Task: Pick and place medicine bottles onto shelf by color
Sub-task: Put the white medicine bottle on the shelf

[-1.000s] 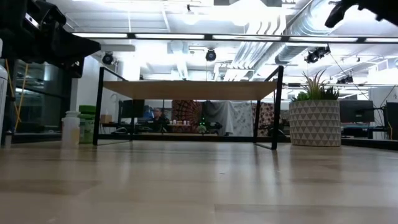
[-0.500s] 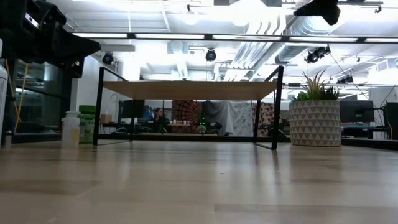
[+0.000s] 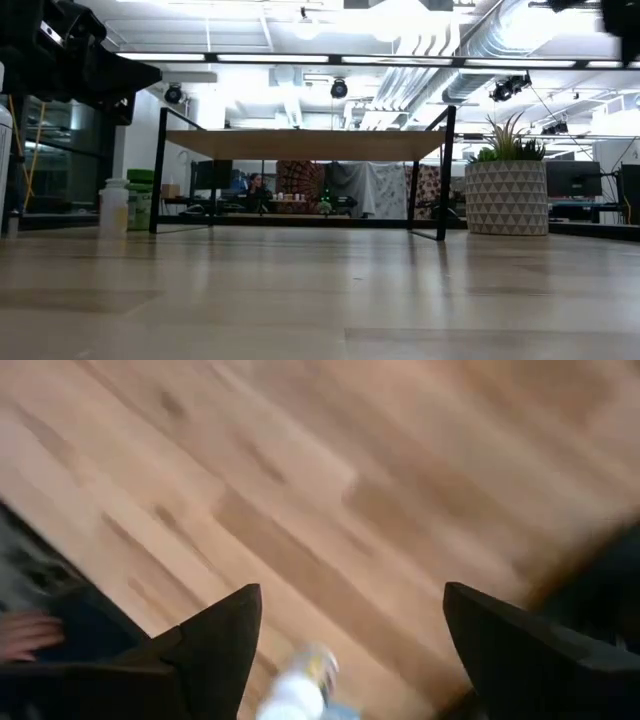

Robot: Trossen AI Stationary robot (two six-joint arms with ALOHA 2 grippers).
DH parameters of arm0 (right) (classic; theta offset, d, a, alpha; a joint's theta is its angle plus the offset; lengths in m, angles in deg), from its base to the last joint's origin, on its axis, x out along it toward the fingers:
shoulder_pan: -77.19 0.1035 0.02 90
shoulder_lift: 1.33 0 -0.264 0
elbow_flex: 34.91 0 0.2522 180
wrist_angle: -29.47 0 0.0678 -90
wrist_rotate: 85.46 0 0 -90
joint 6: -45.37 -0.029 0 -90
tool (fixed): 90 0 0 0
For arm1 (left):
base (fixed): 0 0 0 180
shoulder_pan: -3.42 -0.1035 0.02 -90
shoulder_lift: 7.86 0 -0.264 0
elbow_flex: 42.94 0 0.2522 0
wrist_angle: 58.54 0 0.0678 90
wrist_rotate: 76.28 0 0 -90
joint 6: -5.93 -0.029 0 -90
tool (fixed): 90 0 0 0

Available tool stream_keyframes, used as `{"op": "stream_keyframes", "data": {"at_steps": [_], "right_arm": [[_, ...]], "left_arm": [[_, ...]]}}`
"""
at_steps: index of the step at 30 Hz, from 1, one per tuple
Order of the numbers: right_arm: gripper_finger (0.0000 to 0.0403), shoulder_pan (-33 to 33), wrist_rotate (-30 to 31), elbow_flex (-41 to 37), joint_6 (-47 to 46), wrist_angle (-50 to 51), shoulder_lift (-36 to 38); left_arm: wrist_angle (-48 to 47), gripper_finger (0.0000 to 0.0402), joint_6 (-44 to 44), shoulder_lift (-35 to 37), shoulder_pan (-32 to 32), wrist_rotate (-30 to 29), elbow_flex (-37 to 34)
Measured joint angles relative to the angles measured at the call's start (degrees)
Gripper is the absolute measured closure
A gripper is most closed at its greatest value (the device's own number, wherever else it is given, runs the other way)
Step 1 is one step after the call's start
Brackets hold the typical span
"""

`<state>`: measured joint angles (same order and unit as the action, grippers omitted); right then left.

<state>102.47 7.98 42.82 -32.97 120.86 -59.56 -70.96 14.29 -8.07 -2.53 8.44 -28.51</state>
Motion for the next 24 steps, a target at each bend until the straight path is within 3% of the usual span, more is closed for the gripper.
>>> {"op": "stream_keyframes", "data": {"at_steps": [8,13,24], "right_arm": [[0.01,19.98,-0.54,0.0,-23.67,-0.69,-9.79],[0.01,28.63,-2.25,0.0,-33.17,-1.67,-16.3],[0.01,31.89,-2.1,-0.02,-35.8,-10.5,-23.38]], "left_arm": [[0.0,0.0398,0.0,-0.02,-0.02,0.0,0.02],[-0.01,0.0398,0.0,-0.02,-0.02,-0.01,0.01],[0.0,0.0398,0.0,-0.02,-0.01,-0.01,0.0]]}}
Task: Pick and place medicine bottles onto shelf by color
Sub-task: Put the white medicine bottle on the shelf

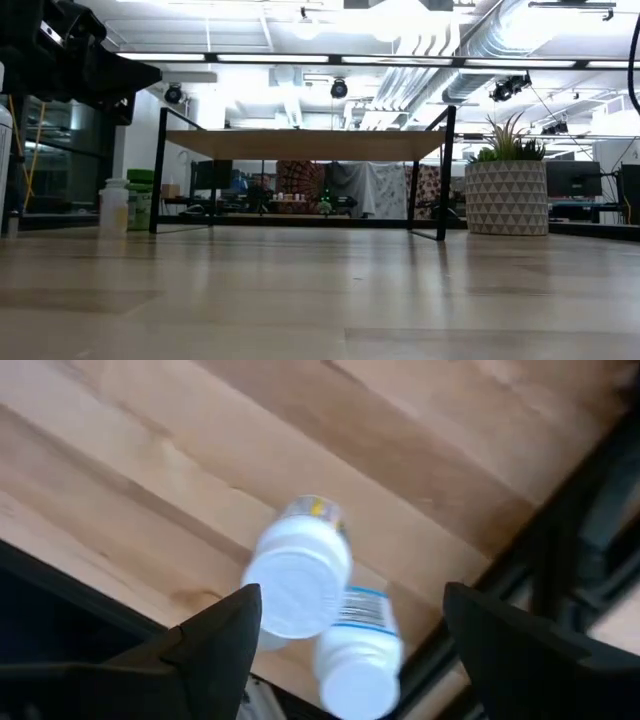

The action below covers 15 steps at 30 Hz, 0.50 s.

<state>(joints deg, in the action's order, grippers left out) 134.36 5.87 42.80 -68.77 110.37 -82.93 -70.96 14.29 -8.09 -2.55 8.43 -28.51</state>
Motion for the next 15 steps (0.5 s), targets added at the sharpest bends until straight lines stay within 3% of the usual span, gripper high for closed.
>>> {"op": "stream_keyframes", "data": {"at_steps": [15], "right_arm": [[0.01,-1.34,-1.39,0.0,-1.37,-4.24,-4.81]], "left_arm": [[0.0,0.0398,-0.01,0.0,0.01,0.0,0.0]]}}
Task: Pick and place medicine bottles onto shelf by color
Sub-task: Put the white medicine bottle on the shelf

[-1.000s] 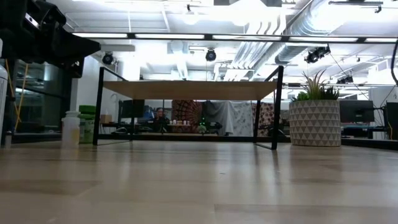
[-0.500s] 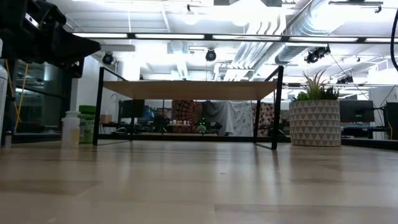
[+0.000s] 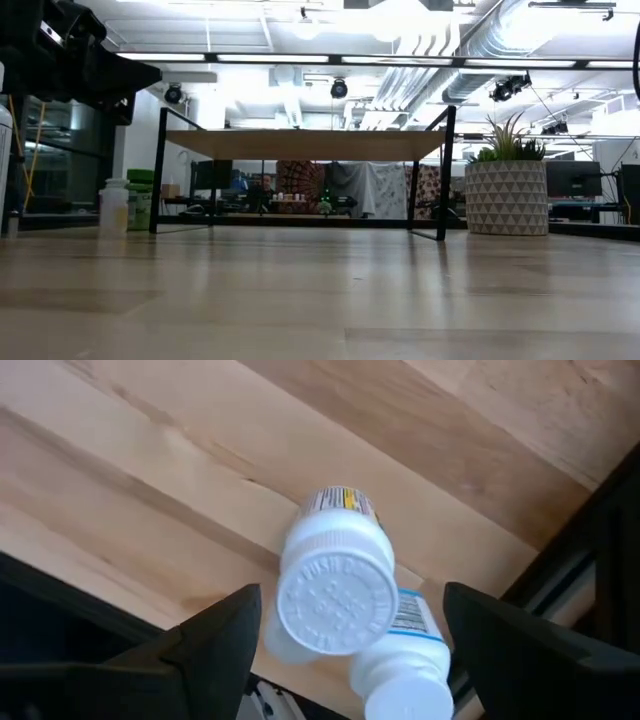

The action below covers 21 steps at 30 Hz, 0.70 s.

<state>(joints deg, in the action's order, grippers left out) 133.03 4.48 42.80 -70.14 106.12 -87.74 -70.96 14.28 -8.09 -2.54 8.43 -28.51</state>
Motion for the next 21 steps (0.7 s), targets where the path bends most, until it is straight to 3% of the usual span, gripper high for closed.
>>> {"op": "stream_keyframes", "data": {"at_steps": [10,21], "right_arm": [[0.01,-1.48,-4.73,0.0,1.99,-0.46,-3.0],[0.0116,-1.51,-4.49,0.0,2.51,-0.01,-3.69]], "left_arm": [[0.0,0.0398,0.0,0.01,0.0,0.01,0.02],[0.0,0.0398,0.01,0.0,0.0,0.01,0.0]]}}
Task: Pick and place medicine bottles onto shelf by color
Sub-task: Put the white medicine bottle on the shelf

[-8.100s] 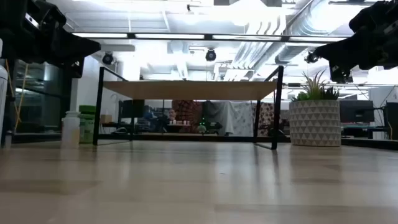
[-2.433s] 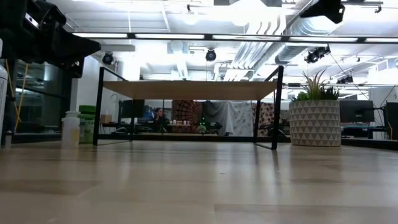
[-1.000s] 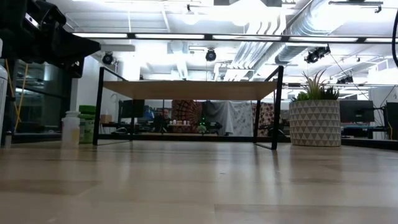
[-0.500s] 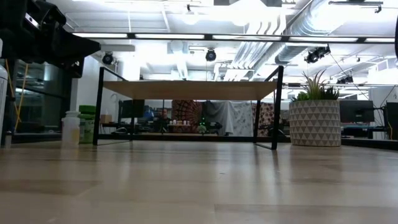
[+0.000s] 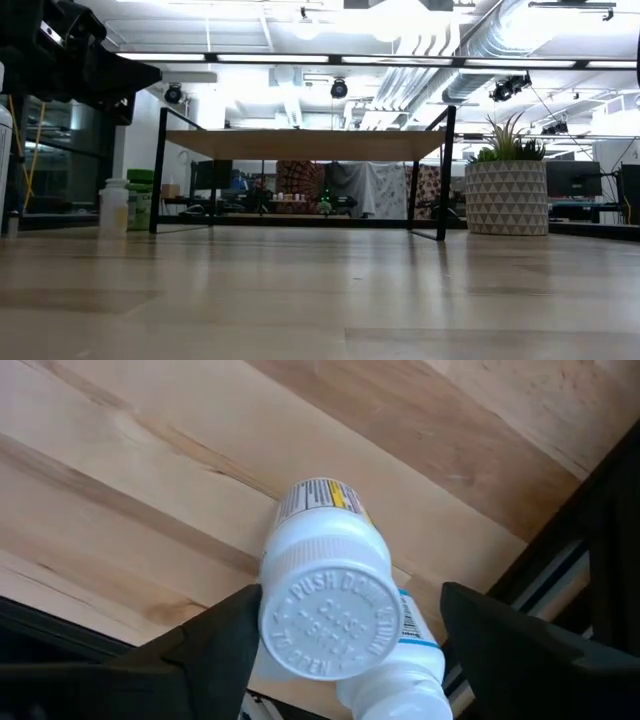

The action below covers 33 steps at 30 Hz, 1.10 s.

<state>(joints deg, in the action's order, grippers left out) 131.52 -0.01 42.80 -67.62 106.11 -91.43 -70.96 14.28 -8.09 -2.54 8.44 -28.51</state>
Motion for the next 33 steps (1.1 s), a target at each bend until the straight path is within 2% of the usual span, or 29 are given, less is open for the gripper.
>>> {"op": "stream_keyframes", "data": {"at_steps": [11,17,21,24,27,33], "right_arm": [[0.0215,-0.86,-0.5,0.0,2.09,0.29,0.09],[0.0223,-2.58,-1.28,1.15,7.58,1.58,1.46],[0.0223,-4.99,2.84,5.39,11.78,6.93,3.68],[0.0224,-7.4,8.87,10.42,18.92,9.54,4.93],[0.0224,-10.66,15.49,16.06,30.52,9.12,5.21],[0.0225,-21.26,24.1,28.54,53.77,8.38,5.01]], "left_arm": [[-0.02,0.0398,-0.01,0.01,0.01,-0.01,0.02],[0.0,0.0398,0.01,0.0,-0.01,0.0,0.0],[0.0,0.0398,0.01,0.0,0.0,-0.02,0.0],[-0.01,0.0398,0.01,0.01,0.01,-0.01,0.0],[-0.01,0.0398,0.0,0.0,0.0,-0.01,0.01],[-0.01,0.0398,-0.01,0.0,0.0,-0.01,0.01]]}}
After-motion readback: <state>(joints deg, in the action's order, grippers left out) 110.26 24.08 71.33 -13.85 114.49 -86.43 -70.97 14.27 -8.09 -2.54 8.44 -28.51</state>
